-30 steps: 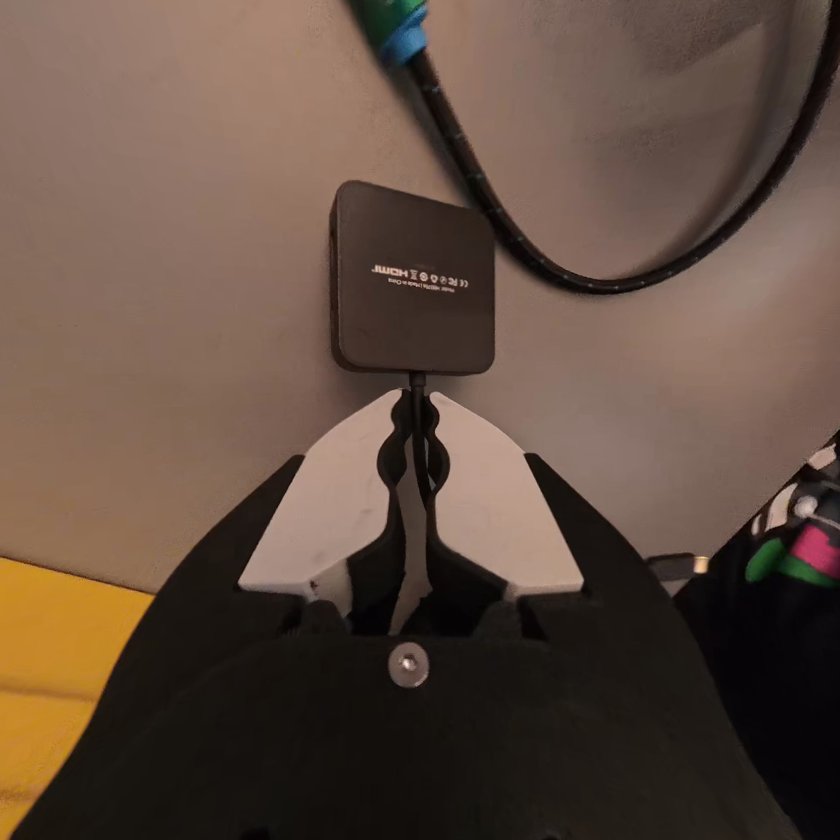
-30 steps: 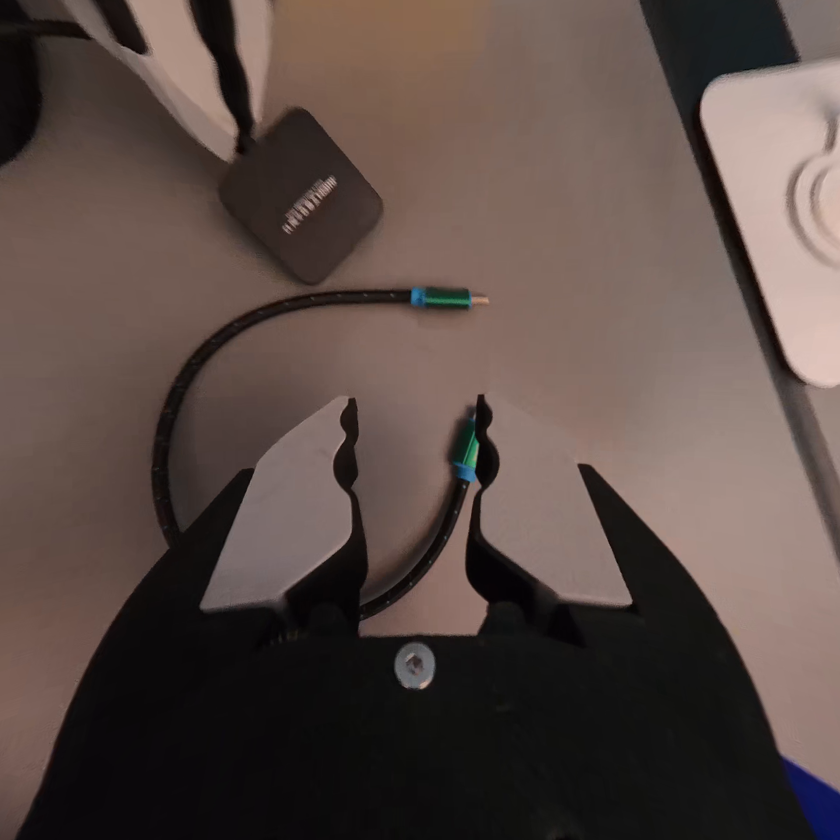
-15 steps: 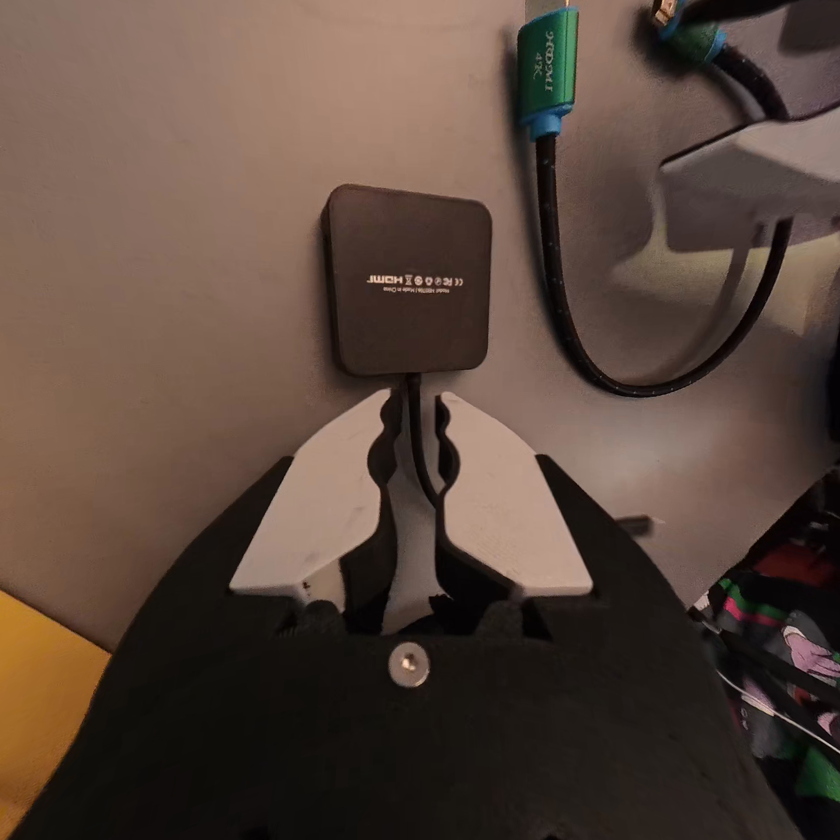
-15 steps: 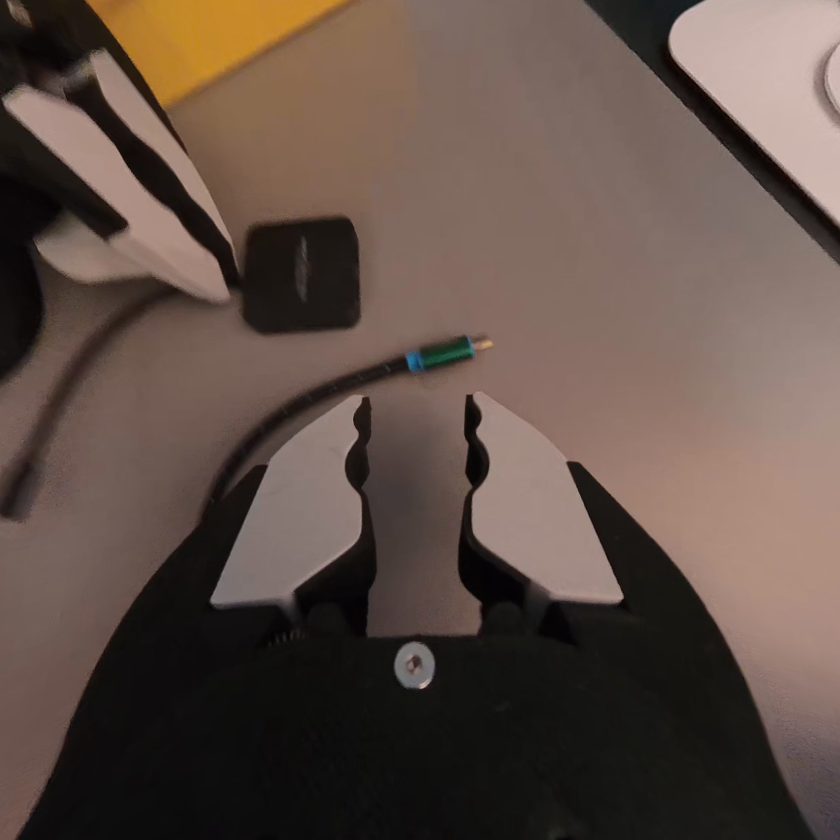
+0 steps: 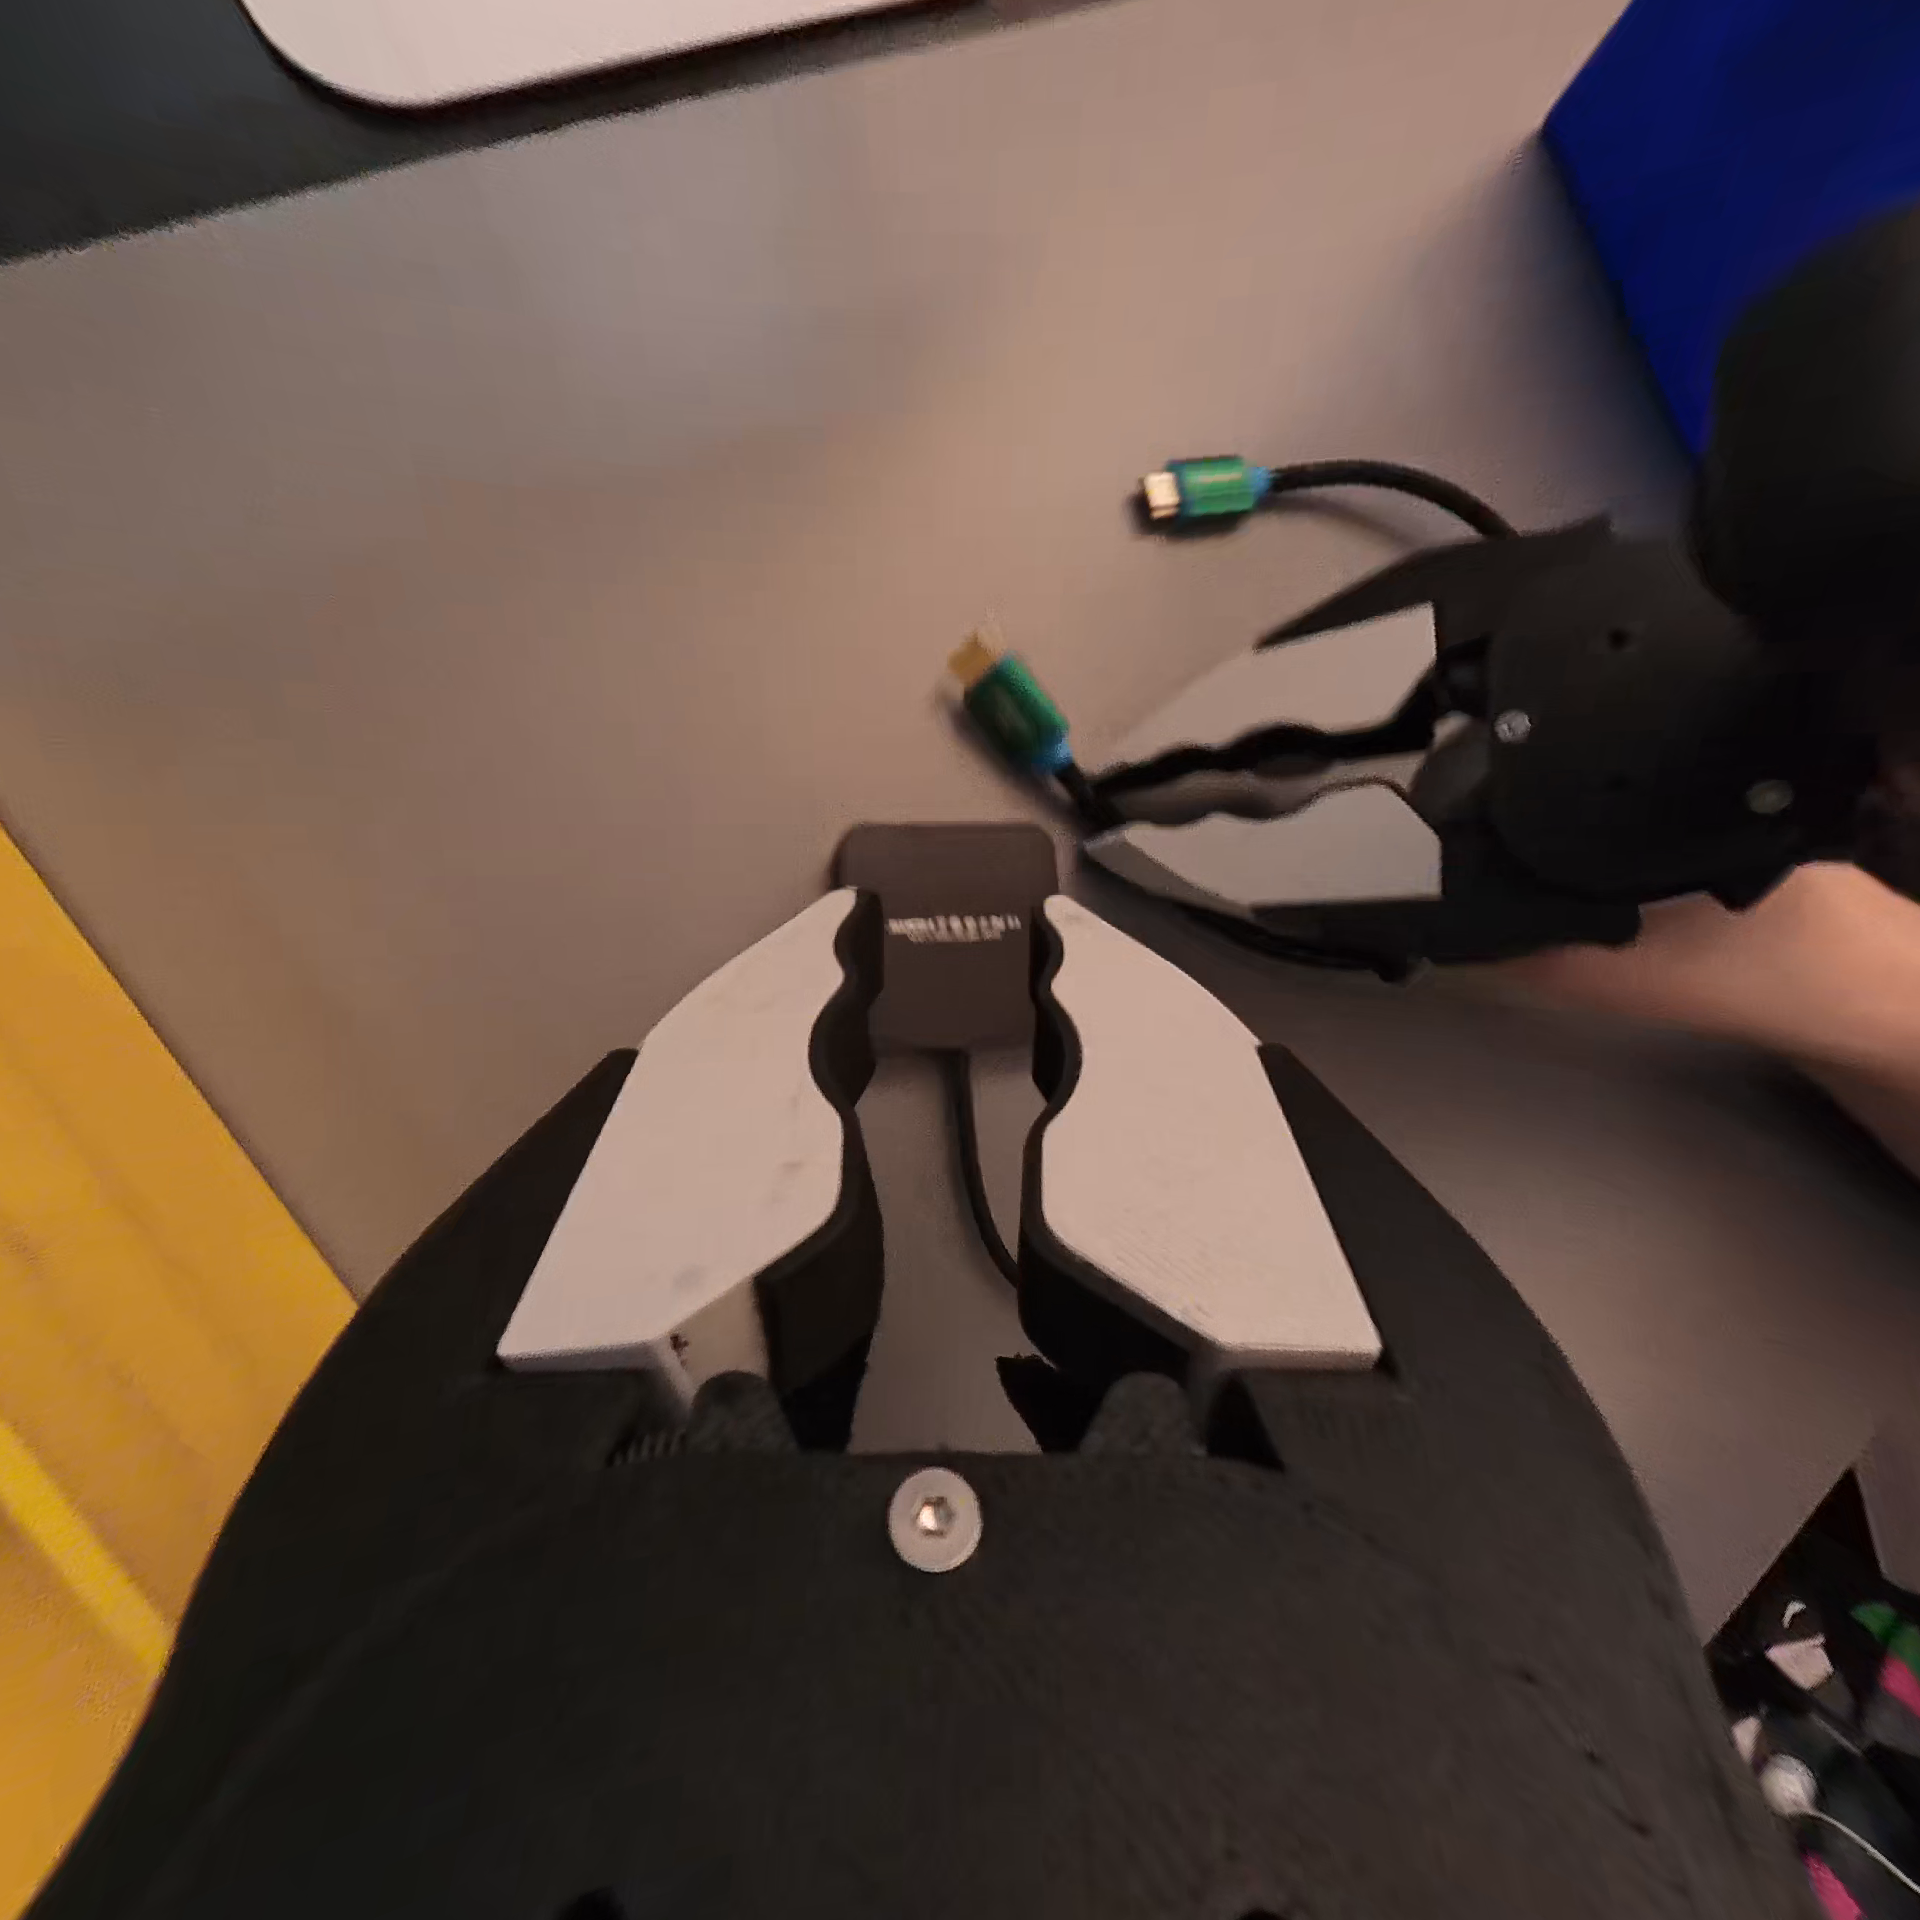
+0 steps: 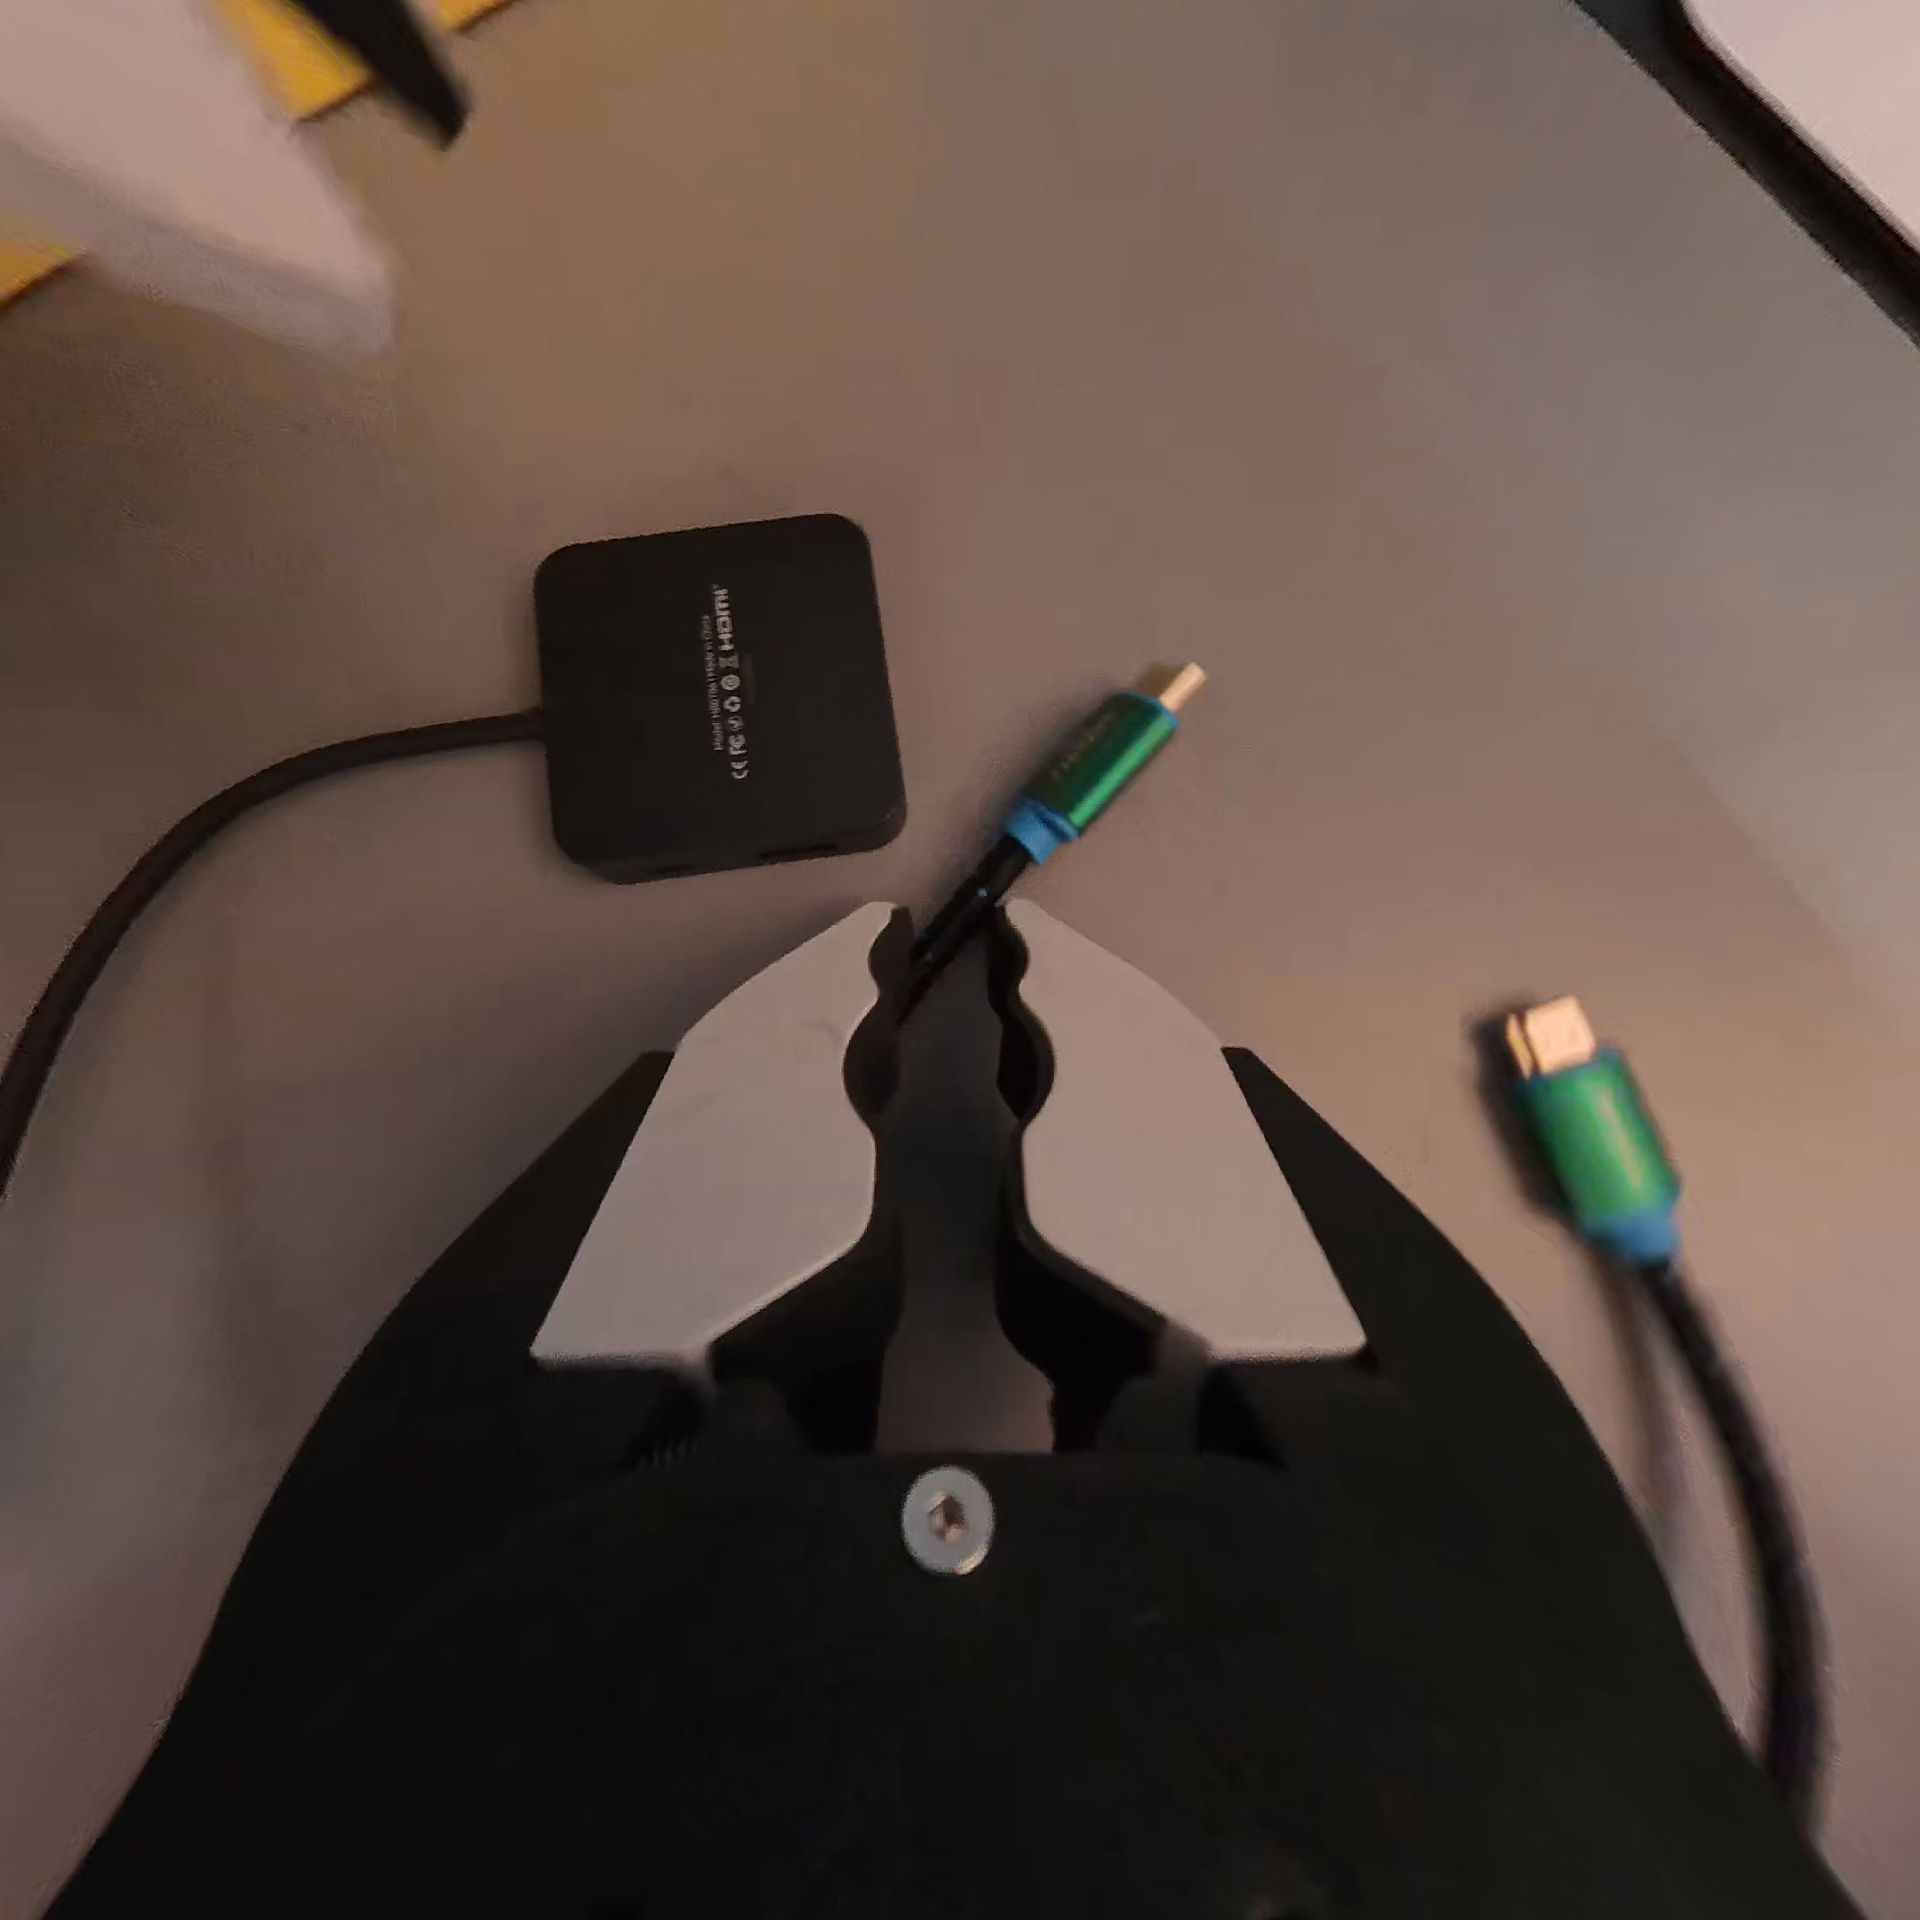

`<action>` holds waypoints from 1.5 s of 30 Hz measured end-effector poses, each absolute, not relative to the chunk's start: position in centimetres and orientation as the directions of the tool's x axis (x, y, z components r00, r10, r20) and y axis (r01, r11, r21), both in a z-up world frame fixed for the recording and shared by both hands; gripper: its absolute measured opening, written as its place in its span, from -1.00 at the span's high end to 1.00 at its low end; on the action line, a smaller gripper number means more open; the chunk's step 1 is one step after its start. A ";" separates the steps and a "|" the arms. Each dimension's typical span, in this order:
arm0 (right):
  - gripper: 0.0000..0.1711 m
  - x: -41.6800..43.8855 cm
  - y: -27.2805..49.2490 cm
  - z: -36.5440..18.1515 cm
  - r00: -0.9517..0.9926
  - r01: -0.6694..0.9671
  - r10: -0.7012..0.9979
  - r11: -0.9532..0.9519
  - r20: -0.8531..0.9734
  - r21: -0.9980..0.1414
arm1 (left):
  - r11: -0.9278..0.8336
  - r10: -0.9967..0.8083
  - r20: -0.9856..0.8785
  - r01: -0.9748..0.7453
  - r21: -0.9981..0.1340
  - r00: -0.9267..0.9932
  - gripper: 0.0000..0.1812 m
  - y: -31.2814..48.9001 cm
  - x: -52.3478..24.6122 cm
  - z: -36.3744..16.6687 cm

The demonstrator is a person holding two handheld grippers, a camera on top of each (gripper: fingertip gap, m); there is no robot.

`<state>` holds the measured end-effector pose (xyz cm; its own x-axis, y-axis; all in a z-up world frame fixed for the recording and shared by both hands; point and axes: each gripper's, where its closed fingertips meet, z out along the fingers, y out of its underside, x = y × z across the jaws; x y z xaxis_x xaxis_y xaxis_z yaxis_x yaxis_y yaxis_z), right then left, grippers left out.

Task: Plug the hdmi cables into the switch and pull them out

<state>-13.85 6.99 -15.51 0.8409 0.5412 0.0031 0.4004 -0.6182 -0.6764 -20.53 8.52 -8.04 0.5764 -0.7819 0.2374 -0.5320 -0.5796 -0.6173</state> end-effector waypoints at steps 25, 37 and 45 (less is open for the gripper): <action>0.90 -9.0 3.7 -4.5 0.669 0.418 0.743 -0.361 0.013 -0.834 | -0.555 -0.670 0.712 -0.495 -0.668 -0.210 0.88 4.3 -9.7 -2.9; 0.90 -13.4 -0.2 -1.8 0.361 0.273 0.930 -0.173 -0.065 -0.946 | 0.049 -0.912 0.142 -0.444 -0.895 -0.386 0.89 -1.1 -11.1 1.5; 0.91 -11.5 3.9 1.0 0.685 0.458 0.604 0.078 0.407 -0.886 | 0.007 -0.990 0.056 -0.450 -0.893 -0.126 0.22 2.0 -10.9 2.9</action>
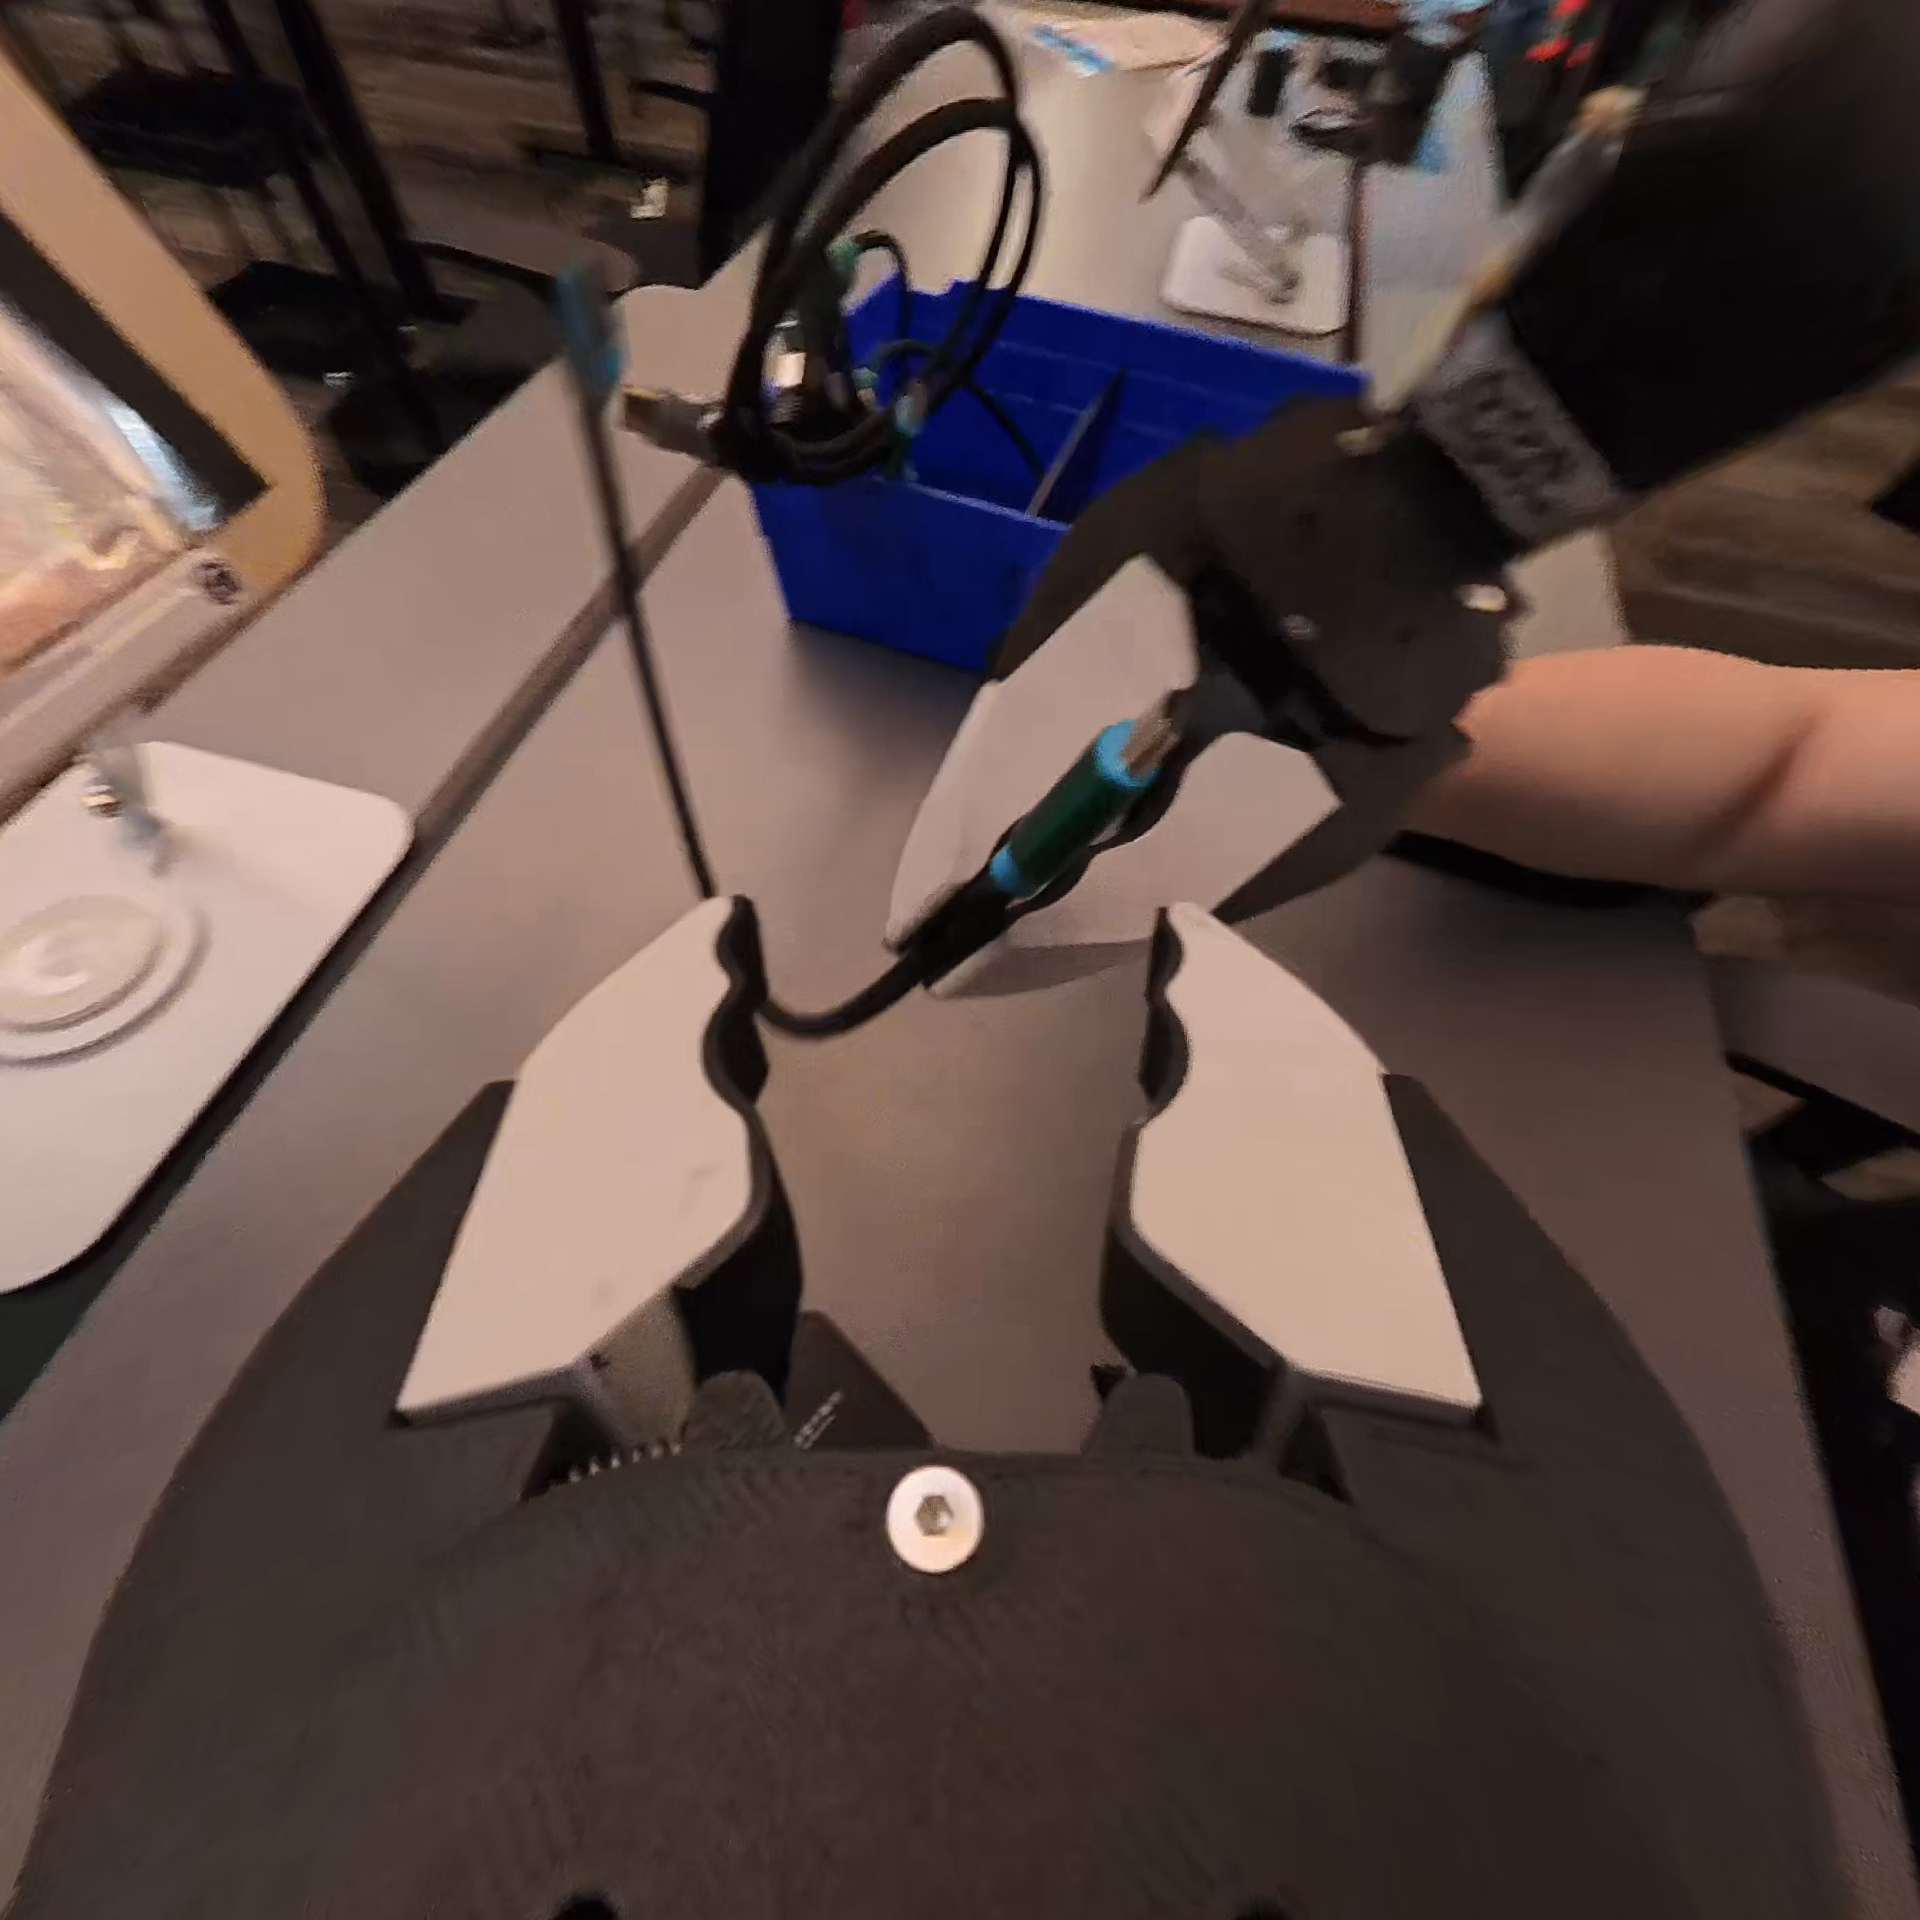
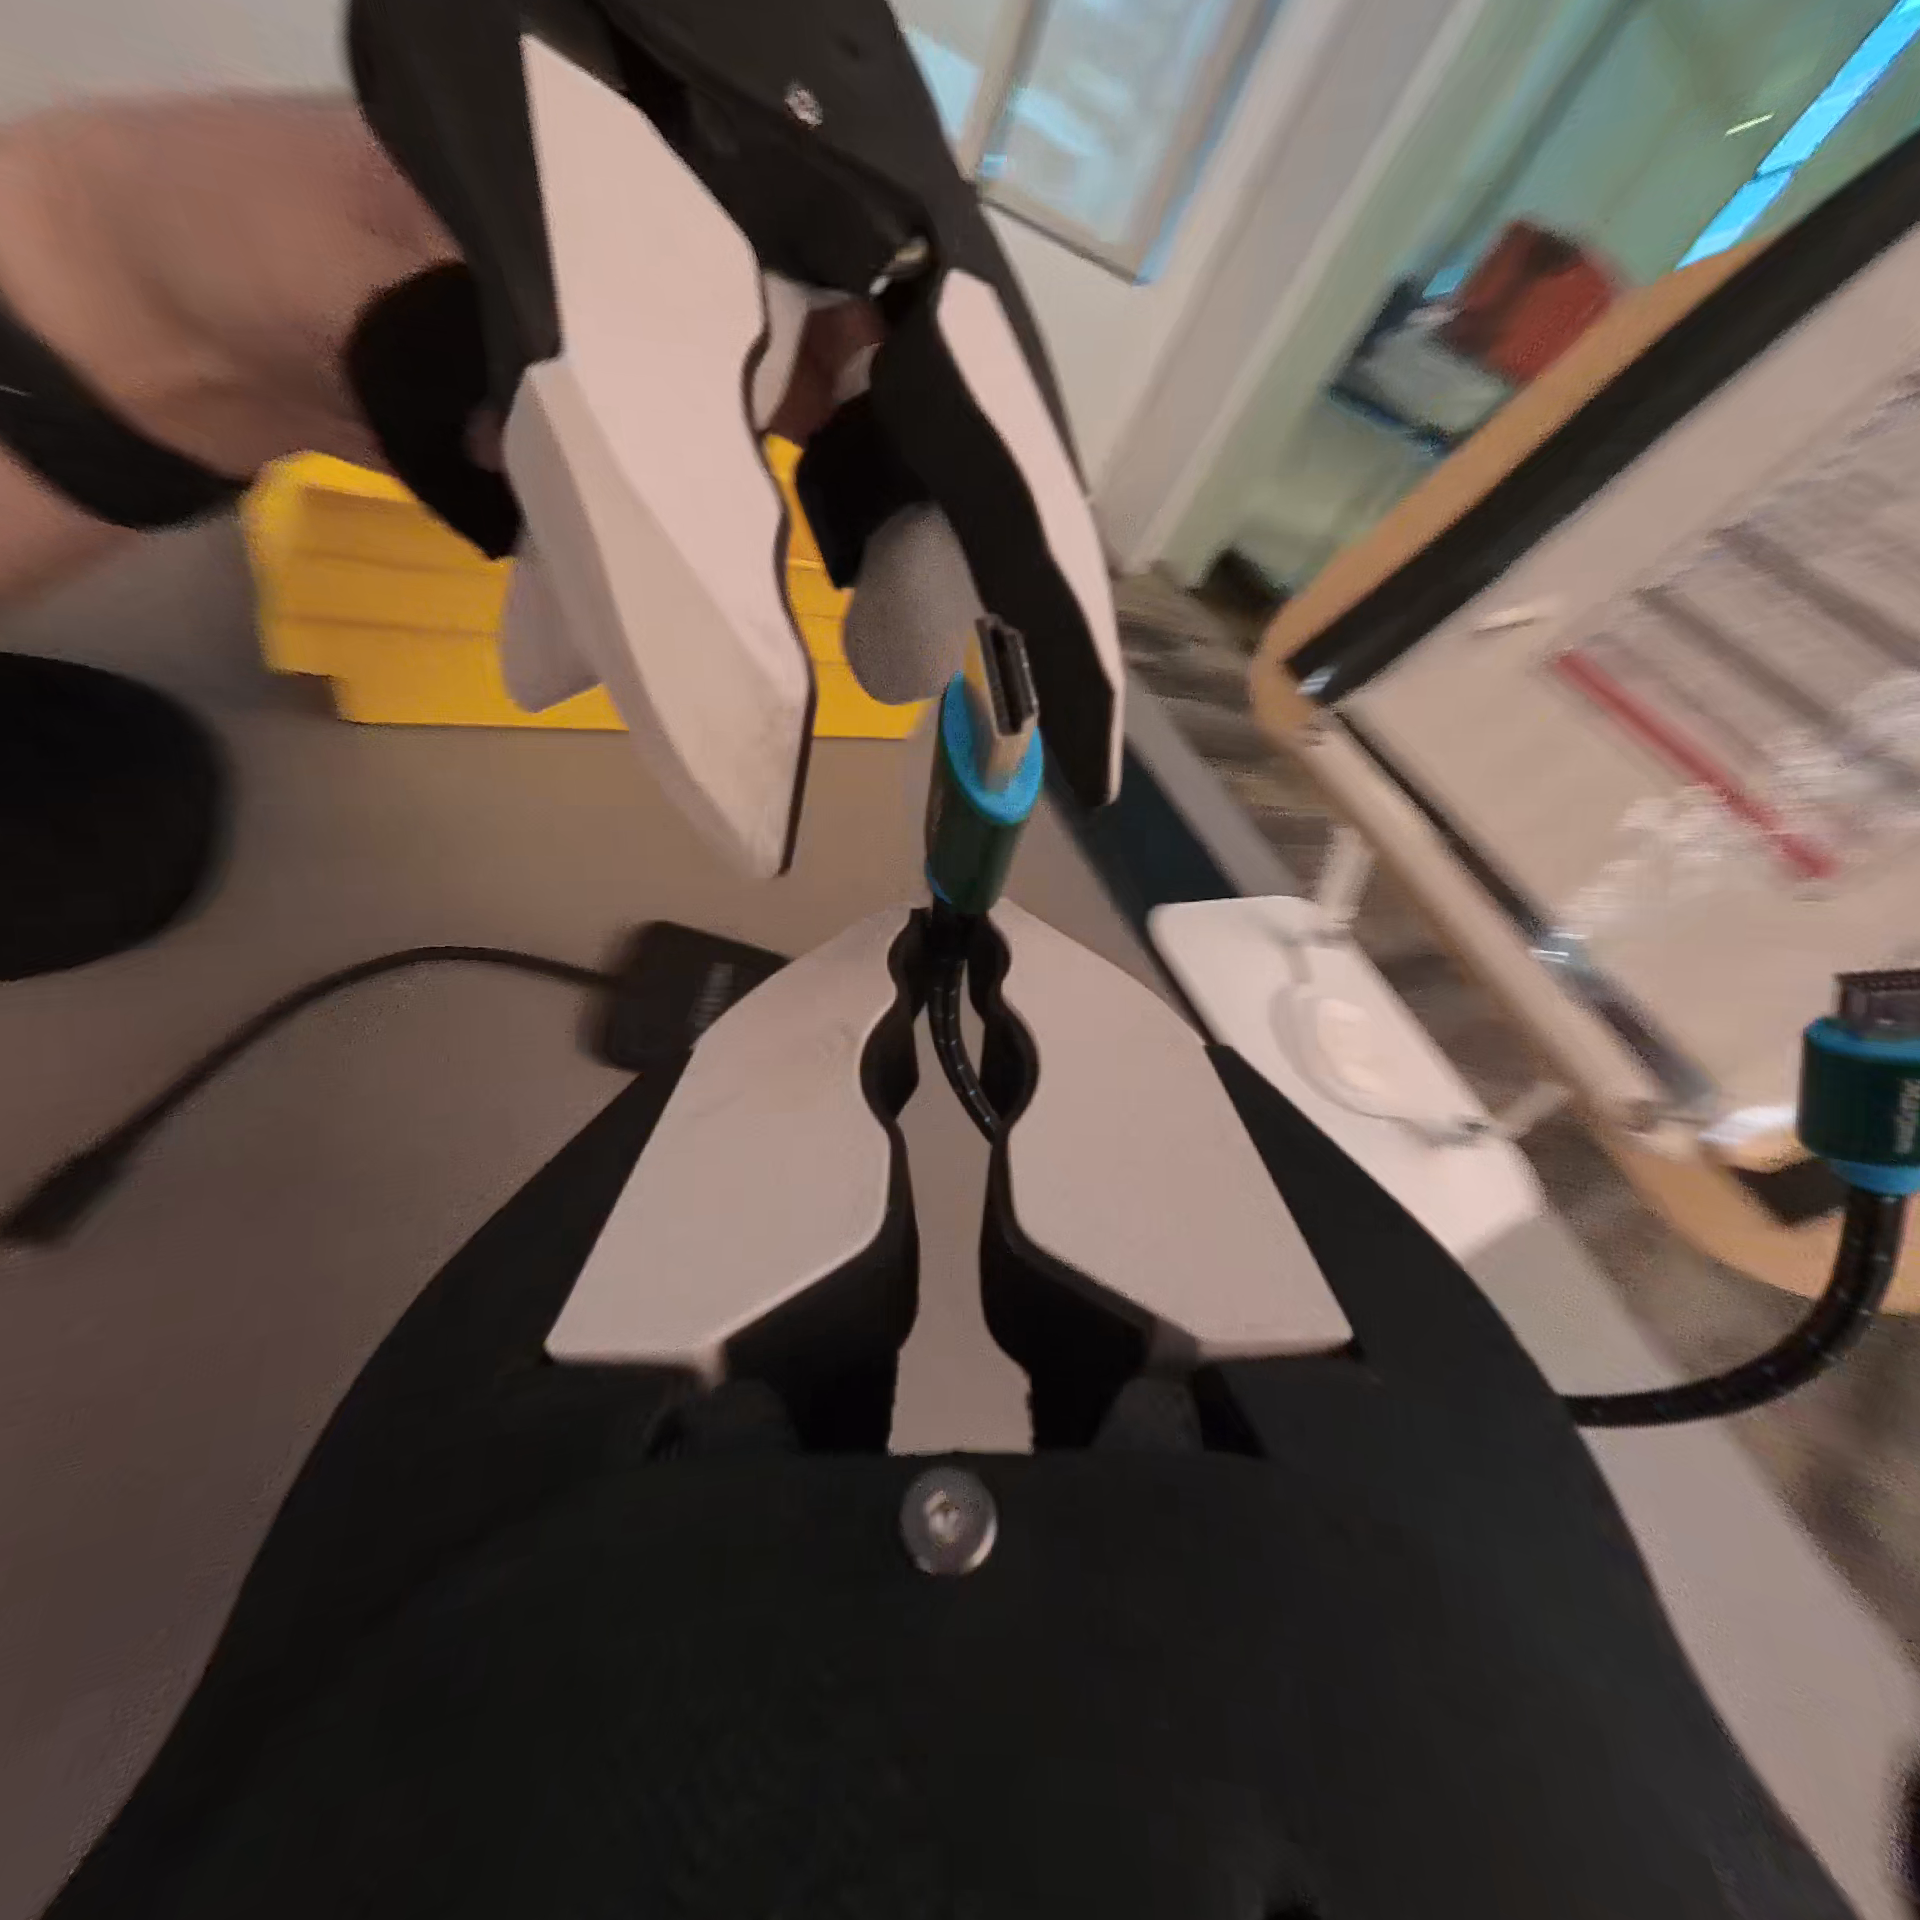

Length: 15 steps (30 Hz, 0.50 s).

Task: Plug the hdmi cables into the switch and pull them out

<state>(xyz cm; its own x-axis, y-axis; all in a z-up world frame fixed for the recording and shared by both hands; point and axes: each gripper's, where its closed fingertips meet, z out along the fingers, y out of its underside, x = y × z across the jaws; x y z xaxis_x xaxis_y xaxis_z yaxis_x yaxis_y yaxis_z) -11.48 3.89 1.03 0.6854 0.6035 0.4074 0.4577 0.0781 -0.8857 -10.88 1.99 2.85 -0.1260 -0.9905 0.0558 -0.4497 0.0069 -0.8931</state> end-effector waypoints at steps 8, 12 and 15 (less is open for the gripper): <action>0.91 -9.0 4.0 5.0 0.684 0.706 0.117 0.141 0.720 -0.694 | 0.089 -0.996 -0.085 -0.323 -0.942 -0.026 0.43 0.7 -8.5 5.5; 0.92 -7.4 3.3 7.4 0.650 0.758 -0.082 0.136 0.755 -0.638 | 0.077 -0.996 -0.086 -0.254 -0.964 0.026 0.52 0.6 -8.5 6.9; 0.91 -6.9 3.2 7.8 0.631 0.776 -0.109 0.102 0.768 -0.623 | 0.112 -0.992 -0.120 -0.190 -0.975 0.032 0.57 -0.3 -8.2 8.0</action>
